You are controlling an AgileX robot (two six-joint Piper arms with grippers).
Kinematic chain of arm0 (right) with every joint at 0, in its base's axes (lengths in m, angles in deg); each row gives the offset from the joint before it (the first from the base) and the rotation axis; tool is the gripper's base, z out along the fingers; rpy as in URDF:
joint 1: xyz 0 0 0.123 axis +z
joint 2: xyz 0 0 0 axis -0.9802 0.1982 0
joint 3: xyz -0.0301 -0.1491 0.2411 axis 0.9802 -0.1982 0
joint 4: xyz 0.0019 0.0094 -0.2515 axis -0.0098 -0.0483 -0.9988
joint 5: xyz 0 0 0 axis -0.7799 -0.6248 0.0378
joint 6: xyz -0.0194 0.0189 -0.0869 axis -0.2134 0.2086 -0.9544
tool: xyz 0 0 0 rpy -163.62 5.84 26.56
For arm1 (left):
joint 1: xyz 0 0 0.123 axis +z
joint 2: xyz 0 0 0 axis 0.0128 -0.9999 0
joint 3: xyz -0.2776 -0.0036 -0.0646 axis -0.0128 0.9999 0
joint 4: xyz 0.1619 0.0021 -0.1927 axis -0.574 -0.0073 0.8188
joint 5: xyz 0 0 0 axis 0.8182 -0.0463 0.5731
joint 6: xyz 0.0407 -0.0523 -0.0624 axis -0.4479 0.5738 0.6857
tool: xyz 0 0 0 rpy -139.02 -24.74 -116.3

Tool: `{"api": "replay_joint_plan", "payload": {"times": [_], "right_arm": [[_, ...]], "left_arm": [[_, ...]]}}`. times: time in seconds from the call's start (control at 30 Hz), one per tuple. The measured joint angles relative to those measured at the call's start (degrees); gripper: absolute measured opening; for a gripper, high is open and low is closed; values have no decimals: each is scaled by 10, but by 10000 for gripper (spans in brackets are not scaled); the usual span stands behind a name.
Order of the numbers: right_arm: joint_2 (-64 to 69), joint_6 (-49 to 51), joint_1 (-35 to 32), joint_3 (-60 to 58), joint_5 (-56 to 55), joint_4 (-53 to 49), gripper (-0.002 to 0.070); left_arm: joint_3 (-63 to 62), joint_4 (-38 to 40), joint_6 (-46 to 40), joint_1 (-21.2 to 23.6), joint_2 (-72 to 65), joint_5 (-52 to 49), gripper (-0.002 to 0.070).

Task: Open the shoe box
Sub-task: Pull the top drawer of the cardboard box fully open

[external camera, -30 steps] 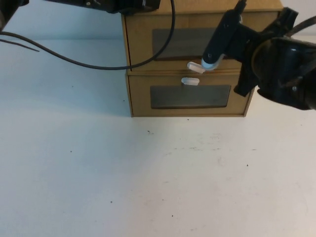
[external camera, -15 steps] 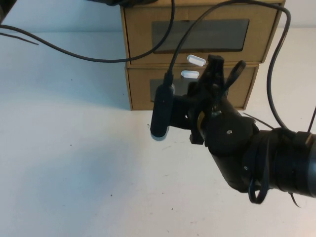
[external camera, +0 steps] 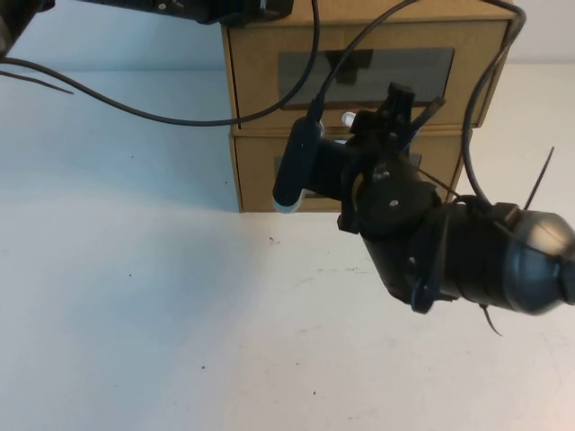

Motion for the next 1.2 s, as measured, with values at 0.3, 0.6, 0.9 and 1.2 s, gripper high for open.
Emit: {"api": "replay_joint_plan", "payload": {"times": [0.3, 0.6, 0.9, 1.2], "right_arm": [[55, -10, -23, 39, 0, -1, 302], [83, -13, -47, 81, -11, -1, 302], [92, -82, -55, 97, -14, -5, 103], [89, -227, -64, 98, -52, -7, 103]], "left_arm": [[0, 0, 0, 0, 0, 0, -6], [0, 0, 0, 0, -1, -1, -6], [0, 0, 0, 0, -1, -1, -6], [0, 0, 13, 1, -1, -2, -6]]}}
